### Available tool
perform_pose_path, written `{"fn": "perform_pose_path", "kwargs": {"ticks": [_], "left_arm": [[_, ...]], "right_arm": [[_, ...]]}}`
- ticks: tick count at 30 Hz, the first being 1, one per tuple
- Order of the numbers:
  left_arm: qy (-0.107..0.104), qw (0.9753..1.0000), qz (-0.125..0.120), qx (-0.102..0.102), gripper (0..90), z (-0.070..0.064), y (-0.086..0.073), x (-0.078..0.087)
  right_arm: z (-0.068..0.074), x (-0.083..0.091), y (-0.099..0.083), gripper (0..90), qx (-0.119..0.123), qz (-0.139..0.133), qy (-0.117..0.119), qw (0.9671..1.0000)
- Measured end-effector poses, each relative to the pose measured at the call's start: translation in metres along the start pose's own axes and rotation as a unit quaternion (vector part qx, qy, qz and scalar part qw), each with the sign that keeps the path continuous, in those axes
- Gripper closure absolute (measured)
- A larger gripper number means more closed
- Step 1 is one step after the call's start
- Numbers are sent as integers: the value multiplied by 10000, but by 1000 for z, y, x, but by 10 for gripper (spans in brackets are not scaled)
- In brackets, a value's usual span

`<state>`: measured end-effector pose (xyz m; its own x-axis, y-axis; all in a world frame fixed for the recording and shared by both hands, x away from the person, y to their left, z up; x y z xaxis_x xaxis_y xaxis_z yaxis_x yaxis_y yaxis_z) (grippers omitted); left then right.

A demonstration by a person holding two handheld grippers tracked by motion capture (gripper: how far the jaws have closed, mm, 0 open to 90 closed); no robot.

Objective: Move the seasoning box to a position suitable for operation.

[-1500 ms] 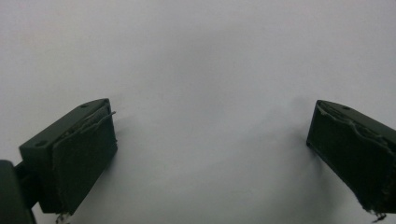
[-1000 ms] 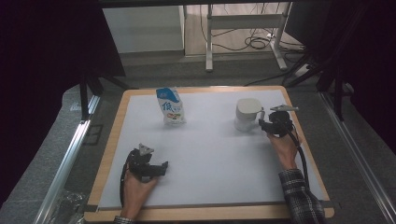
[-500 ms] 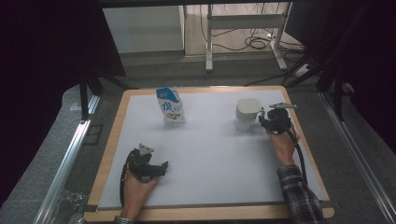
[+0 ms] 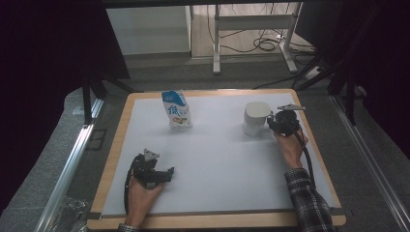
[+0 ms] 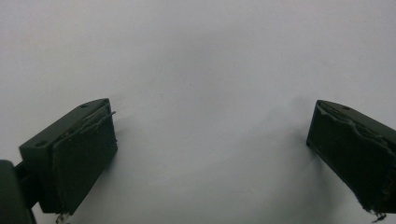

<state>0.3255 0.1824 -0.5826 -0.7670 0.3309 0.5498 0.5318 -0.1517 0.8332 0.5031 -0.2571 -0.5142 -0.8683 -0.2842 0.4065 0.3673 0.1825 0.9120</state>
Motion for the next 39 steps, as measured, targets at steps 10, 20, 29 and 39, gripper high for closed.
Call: {"fn": "perform_pose_path", "kwargs": {"ticks": [10, 20, 29, 39], "left_arm": [[-1, 10000, 0, 0, 11, 0, 0, 0], [-1, 10000, 0, 1, 11, 0, 0, 0], [-2, 10000, 0, 2, 11, 0, 0, 0], [-3, 10000, 1, 3, 11, 0, 0, 0]], "right_arm": [[2, -5, 0, 669, -5, 19, -58, 10000], [6, -7, 6, 774, 196, -45, -239, 9995], [5, -9, 6, 799, 51, -160, -243, 9996], [6, -7, 6, 803, -83, -182, -151, 9997]]}}
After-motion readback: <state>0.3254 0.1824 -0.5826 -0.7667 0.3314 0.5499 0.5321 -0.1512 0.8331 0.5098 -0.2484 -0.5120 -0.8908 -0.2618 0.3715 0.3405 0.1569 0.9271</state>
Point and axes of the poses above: each handheld gripper's, and its own axes: x roughly backward along the jaws, y roughly out of its top, z roughly to its left, the point moved 4 cm from there along -x, roughly forward along the jaws, and after that the axes turned 13 degrees about -z, right-handed, at the moved point
